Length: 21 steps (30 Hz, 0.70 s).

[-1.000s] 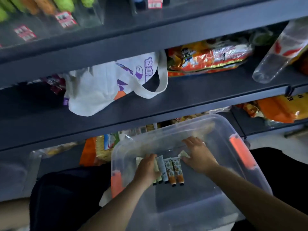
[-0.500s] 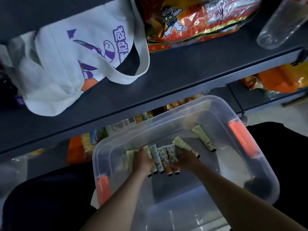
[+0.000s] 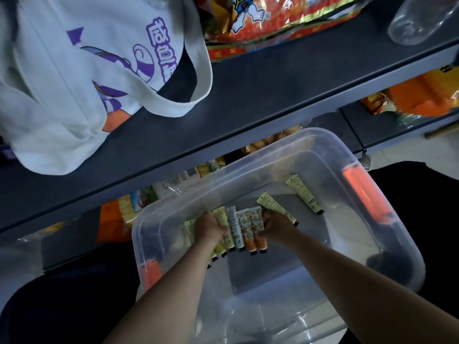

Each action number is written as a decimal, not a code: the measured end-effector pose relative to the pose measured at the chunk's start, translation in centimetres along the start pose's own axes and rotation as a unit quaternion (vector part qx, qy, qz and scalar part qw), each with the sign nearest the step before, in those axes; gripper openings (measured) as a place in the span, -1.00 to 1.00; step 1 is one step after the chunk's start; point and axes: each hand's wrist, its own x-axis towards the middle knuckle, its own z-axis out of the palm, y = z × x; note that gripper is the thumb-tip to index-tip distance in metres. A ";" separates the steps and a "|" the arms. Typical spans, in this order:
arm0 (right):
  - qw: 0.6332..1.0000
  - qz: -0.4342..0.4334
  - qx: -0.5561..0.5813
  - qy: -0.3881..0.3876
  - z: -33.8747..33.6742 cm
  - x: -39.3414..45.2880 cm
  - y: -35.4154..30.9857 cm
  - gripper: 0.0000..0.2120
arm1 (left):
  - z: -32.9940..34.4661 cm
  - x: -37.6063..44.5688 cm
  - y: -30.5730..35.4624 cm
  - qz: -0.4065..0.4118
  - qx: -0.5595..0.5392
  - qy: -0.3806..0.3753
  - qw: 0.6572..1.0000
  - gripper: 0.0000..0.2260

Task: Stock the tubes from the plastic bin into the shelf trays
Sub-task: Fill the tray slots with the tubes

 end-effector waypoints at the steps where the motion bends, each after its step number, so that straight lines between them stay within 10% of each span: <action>1: 1.000 0.002 0.002 0.002 0.0 0.0 0.0 -0.71 | 0.1 0.0 -0.1 0.004 -0.014 0.006 1.000 -0.68; 21: 0.999 0.027 0.037 -0.030 -0.7 -0.1 -0.6 -0.69 | 2.3 0.4 -1.0 -0.018 -0.349 -0.084 0.933 -0.57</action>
